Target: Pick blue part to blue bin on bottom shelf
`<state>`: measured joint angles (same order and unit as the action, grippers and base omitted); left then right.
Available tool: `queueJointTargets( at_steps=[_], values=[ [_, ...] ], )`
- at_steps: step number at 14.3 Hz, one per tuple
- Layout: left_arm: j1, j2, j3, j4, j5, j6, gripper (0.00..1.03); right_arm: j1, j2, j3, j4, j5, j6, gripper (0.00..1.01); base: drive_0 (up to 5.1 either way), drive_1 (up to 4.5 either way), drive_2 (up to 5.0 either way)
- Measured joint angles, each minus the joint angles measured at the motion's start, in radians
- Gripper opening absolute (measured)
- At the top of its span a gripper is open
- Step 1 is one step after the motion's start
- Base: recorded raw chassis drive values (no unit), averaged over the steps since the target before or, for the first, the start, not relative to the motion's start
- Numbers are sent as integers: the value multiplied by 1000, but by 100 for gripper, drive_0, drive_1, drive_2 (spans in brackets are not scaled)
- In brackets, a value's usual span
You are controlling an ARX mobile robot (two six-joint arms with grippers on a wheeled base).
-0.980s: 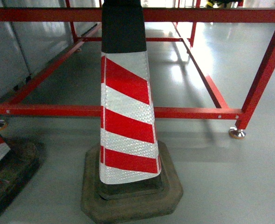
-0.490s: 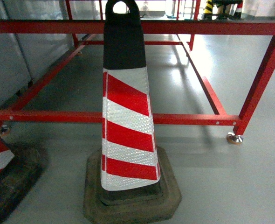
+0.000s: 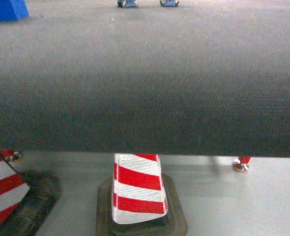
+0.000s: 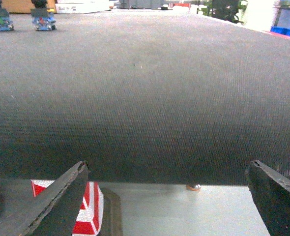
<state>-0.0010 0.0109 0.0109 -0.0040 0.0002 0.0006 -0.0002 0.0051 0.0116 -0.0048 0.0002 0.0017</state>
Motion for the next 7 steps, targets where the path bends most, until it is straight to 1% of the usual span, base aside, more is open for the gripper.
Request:
queueJointTargets(
  at_steps=[7],
  values=[
    [0,0,0,0,-1,0,98,0,0,0,1,0,1,98,0,0,0]
  ],
)
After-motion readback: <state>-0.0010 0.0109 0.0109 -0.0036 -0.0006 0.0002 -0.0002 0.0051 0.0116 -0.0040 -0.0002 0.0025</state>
